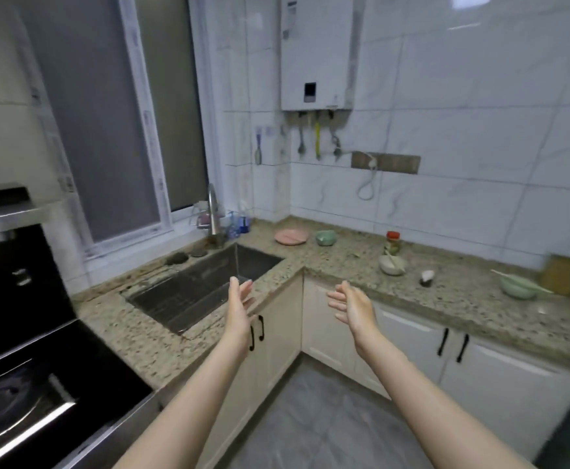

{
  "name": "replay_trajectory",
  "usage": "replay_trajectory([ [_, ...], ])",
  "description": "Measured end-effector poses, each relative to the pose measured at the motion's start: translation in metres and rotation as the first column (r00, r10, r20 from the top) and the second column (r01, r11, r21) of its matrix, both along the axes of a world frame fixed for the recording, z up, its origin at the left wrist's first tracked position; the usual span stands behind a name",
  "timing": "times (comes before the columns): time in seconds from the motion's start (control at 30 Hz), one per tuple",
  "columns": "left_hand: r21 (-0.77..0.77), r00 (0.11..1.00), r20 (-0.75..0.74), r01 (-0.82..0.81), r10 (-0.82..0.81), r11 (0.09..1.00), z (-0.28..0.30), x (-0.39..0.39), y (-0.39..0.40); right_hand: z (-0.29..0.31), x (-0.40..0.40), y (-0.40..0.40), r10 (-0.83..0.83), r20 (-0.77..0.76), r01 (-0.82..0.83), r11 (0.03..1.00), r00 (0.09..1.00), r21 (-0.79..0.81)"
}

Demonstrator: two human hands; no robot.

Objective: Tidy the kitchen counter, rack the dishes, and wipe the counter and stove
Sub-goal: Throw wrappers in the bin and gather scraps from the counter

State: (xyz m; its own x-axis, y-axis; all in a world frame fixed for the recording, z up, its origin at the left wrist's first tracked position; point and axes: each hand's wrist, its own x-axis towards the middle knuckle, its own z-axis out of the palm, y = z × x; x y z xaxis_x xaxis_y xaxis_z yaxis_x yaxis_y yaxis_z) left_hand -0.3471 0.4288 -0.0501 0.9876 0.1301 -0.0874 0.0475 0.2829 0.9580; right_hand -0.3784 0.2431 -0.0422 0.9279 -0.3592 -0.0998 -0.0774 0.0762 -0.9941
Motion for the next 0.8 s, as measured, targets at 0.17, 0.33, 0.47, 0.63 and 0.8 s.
replay_trajectory([
  [0.17, -0.033, 0.977, -0.048, 0.206, -0.208, 0.978, -0.030, 0.094, -0.127, -0.021, 0.055, -0.121, -0.192, -0.073, 0.189, 0.981, 0.979, -0.040],
  [0.33, -0.006, 0.922, -0.098, 0.375, -0.374, 0.927, -0.066, 0.162, -0.222, -0.050, 0.105, -0.224, -0.354, -0.158, 0.346, 0.935, 0.922, -0.075],
  [0.47, 0.073, 0.879, -0.142, 0.469, -0.456, 0.880, -0.073, 0.211, -0.285, -0.064, 0.133, -0.292, -0.461, -0.188, 0.456, 0.887, 0.867, -0.072],
  [0.63, 0.102, 0.815, -0.194, 0.571, -0.546, 0.815, -0.083, 0.251, -0.369, -0.081, 0.151, -0.370, -0.568, -0.196, 0.564, 0.822, 0.799, -0.082],
  [0.8, 0.095, 0.752, -0.250, 0.646, -0.610, 0.757, -0.099, 0.279, -0.443, -0.102, 0.165, -0.455, -0.629, -0.208, 0.616, 0.777, 0.749, -0.131],
])
